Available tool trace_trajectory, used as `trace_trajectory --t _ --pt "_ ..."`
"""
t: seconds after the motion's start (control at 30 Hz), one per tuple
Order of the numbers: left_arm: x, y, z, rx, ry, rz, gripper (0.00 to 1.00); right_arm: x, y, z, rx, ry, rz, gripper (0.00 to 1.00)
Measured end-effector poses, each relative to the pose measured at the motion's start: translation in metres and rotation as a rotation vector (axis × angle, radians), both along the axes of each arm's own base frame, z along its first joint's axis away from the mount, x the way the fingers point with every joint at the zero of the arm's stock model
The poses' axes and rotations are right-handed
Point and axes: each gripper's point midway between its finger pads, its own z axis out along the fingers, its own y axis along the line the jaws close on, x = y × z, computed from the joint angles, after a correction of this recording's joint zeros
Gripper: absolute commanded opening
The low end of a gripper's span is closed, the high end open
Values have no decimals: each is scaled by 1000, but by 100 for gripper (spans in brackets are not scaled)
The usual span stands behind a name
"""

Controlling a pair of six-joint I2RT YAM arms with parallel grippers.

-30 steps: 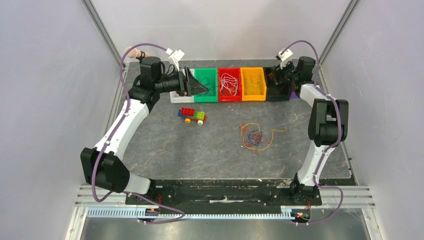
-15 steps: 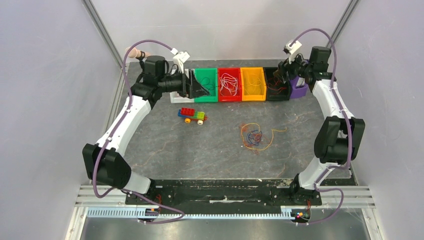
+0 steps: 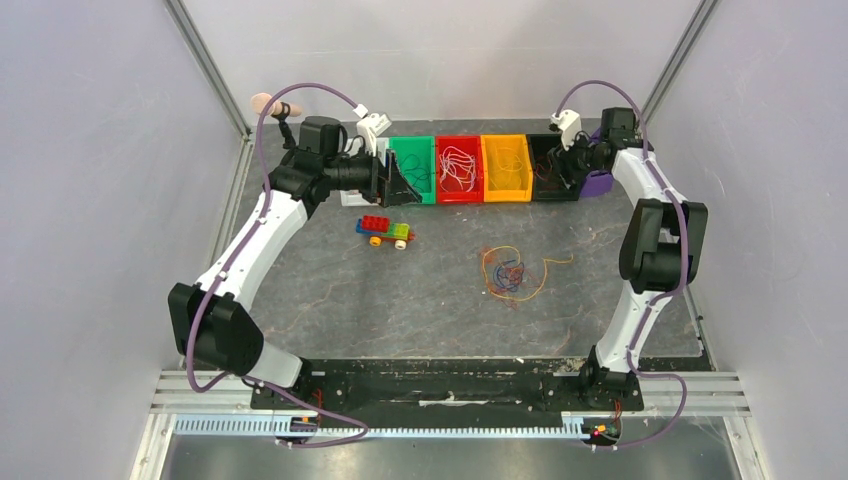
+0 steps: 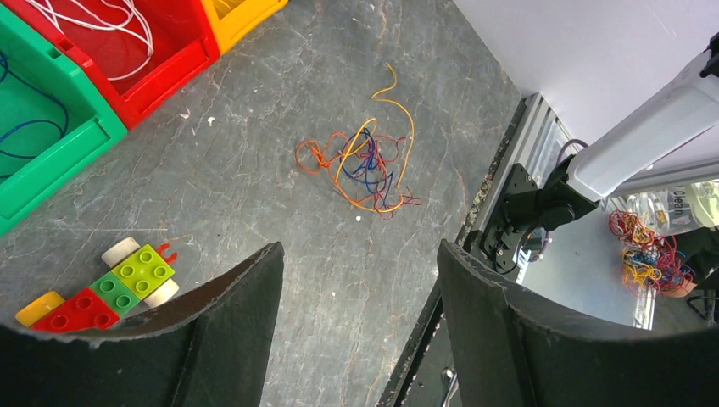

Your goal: Untangle the cables

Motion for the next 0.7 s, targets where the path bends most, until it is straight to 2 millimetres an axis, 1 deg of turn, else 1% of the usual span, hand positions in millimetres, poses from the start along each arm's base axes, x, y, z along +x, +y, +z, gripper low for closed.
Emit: trace_trajectory --t 0.1,0.27,0.37,0.43,0.47,0.53,0.57,0.7 --pt "0 0 -1 2 2 1 73 -2 0 0 -14 6 21 52" --pt "0 1 -5 10 13 7 73 -6 0 -2 -31 8 54 58" --pt "0 2 -6 14 14 13 73 -12 3 -4 -26 24 84 58" --pt "0 2 -7 18 17 15 73 -16 6 -5 -17 31 102 55" --pt "0 3 -7 19 18 16 73 -16 7 -4 -15 30 109 53" --pt "0 3 -8 20 19 17 73 -19 9 -4 -10 30 125 44" --pt "0 3 -8 21 21 17 73 -19 9 -3 -10 28 131 41" --pt "-1 3 -10 25 27 18 73 -17 8 1 -22 17 138 43"
